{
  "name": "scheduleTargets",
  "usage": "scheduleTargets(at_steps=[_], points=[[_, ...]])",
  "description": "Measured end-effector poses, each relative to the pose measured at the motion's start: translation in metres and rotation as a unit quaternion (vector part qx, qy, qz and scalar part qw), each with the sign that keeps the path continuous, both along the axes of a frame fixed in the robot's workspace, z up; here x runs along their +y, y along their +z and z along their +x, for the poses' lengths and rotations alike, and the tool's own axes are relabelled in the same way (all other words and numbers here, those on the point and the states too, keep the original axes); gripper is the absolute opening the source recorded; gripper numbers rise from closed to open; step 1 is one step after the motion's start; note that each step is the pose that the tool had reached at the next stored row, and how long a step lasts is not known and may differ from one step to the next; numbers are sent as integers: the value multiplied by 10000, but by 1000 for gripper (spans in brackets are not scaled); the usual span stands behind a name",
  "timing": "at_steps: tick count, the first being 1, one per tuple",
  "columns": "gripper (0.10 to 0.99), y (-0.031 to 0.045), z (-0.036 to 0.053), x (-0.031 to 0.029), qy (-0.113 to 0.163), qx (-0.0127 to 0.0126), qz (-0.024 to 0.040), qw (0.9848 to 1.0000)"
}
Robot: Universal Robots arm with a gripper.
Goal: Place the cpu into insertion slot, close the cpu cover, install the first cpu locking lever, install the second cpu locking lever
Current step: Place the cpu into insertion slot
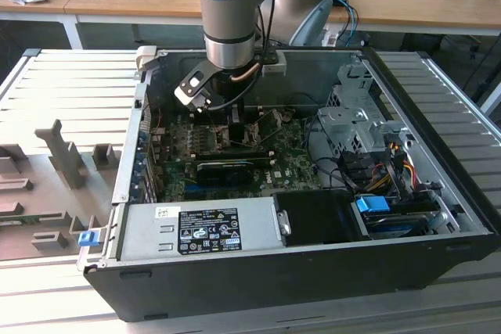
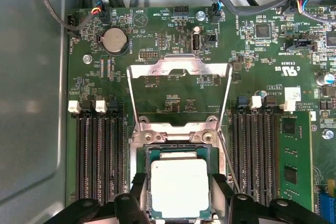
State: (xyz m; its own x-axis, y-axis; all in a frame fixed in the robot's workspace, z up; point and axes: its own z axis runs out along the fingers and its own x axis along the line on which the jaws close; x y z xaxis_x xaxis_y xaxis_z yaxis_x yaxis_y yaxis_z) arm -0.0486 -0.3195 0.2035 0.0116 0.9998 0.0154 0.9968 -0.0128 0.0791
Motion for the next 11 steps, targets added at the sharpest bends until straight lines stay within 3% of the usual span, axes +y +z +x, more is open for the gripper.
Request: scheduleTargets(at_steps=[8, 11], points=[[604, -16, 0, 27, 0, 1, 36, 10000], [604, -17, 0, -4, 0, 0, 36, 10000]])
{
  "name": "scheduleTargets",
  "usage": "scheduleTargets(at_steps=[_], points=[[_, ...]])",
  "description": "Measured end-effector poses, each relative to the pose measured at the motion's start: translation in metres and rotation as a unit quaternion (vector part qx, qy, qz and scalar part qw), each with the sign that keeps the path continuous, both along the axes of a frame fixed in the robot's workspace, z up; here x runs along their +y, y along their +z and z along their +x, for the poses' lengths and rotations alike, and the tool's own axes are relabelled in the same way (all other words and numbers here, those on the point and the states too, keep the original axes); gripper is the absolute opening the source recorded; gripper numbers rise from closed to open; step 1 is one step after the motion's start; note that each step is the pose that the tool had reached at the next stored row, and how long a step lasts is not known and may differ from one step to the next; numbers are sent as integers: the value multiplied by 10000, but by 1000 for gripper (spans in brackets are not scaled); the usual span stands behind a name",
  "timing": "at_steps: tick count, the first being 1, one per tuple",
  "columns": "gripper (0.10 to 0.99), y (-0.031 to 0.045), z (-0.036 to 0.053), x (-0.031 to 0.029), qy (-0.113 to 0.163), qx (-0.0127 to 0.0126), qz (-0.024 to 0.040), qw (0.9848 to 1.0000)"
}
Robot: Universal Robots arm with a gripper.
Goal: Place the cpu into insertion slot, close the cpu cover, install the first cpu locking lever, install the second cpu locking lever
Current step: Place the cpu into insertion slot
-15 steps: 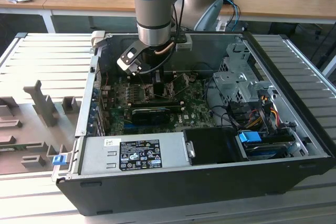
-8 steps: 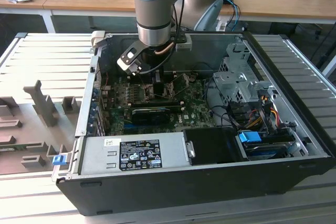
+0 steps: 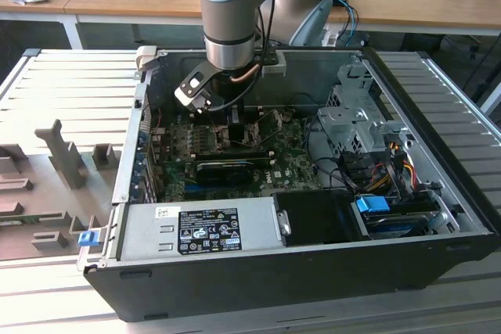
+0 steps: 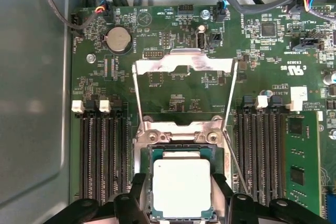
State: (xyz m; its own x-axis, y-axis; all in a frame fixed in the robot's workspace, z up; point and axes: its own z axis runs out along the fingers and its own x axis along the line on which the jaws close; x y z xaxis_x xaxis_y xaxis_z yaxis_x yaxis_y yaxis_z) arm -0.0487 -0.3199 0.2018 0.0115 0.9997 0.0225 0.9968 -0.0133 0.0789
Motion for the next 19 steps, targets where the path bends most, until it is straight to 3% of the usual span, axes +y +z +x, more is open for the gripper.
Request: scheduleTargets(at_steps=[5, 11, 12, 13, 14, 15, 16, 18, 19], points=[[604, 0, 0, -22, 0, 0, 0, 10000], [588, 92, 1, -22, 0, 11, 0, 10000], [463, 99, 1, -22, 0, 17, 0, 10000], [400, 105, 1, -22, 0, 22, 0, 10000], [341, 111, 1, -23, 0, 25, -1, 10000], [341, 116, 1, -22, 0, 29, 0, 10000], [220, 126, 2, -22, 0, 34, 0, 10000], [106, 142, 2, -22, 0, 43, 0, 10000], [106, 150, 2, -22, 0, 46, -1, 10000]])
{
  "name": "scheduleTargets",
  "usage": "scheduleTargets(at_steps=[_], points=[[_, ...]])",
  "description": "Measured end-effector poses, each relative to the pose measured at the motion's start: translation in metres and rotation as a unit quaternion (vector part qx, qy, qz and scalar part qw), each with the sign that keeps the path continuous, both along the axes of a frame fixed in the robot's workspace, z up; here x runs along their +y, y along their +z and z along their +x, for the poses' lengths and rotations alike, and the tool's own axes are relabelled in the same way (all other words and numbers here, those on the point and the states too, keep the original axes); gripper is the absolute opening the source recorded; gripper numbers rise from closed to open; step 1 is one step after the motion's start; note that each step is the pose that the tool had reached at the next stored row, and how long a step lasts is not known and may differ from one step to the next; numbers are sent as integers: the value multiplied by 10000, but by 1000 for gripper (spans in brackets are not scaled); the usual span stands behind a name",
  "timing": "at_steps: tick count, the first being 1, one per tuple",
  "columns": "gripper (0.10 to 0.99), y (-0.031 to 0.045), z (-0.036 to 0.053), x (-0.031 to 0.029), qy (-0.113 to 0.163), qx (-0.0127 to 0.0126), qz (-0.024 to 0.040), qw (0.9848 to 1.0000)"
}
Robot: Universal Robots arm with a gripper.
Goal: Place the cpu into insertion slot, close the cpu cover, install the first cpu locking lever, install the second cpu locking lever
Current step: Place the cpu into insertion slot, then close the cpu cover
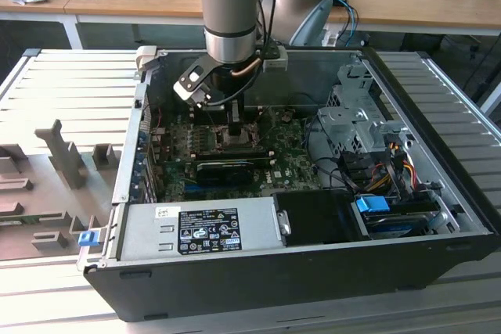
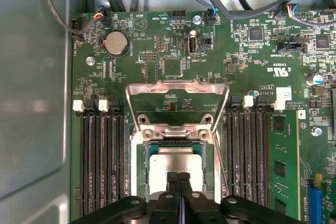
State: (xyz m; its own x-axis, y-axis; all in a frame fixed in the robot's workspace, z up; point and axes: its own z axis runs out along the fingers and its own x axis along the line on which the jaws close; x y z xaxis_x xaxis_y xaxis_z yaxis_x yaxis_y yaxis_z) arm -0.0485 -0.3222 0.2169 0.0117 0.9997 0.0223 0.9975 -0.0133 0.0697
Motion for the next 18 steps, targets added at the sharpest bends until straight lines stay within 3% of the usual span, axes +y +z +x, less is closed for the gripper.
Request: scheduleTargets(at_steps=[5, 11, 13, 18], points=[[106, 112, 0, 0, 0, 8, 1, 10000], [106, 113, 96, -17, 0, 15, 0, 10000], [106, 113, 125, -17, 0, 30, 6, 10000], [106, 157, 130, -16, -1, 37, 9, 10000]])
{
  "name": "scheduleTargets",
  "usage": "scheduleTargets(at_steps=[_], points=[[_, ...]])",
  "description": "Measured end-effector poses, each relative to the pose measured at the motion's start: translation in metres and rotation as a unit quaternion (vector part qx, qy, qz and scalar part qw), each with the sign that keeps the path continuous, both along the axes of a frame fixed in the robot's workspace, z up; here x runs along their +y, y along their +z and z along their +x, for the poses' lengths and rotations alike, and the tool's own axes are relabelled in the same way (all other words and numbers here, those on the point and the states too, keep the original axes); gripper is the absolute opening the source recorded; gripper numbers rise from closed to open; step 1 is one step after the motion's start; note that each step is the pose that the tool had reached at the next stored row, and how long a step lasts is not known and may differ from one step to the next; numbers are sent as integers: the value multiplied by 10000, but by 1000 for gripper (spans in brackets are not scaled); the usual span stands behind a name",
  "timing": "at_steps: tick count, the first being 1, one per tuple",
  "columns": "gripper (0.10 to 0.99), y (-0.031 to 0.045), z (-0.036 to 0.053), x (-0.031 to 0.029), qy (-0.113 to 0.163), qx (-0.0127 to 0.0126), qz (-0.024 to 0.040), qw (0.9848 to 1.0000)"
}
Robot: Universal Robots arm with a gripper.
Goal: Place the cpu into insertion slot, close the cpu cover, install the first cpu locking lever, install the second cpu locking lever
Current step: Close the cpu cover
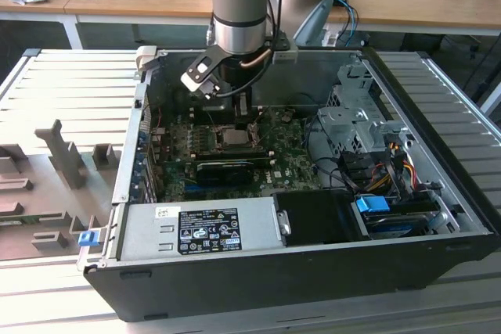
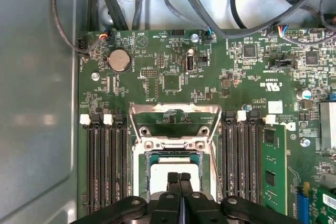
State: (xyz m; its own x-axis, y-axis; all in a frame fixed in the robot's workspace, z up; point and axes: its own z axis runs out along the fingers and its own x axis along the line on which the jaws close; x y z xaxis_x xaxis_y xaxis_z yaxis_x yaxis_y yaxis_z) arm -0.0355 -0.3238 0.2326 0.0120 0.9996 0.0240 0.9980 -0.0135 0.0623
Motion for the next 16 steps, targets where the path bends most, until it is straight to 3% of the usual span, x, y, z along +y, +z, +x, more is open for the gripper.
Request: scheduleTargets(at_steps=[11, 13, 16], points=[[106, 215, 2, 0, 1, 0, 0, 10000], [106, 220, 44, 0, 0, 7, -1, 10000], [106, 304, 46, 1, 0, 7, 0, 10000]])
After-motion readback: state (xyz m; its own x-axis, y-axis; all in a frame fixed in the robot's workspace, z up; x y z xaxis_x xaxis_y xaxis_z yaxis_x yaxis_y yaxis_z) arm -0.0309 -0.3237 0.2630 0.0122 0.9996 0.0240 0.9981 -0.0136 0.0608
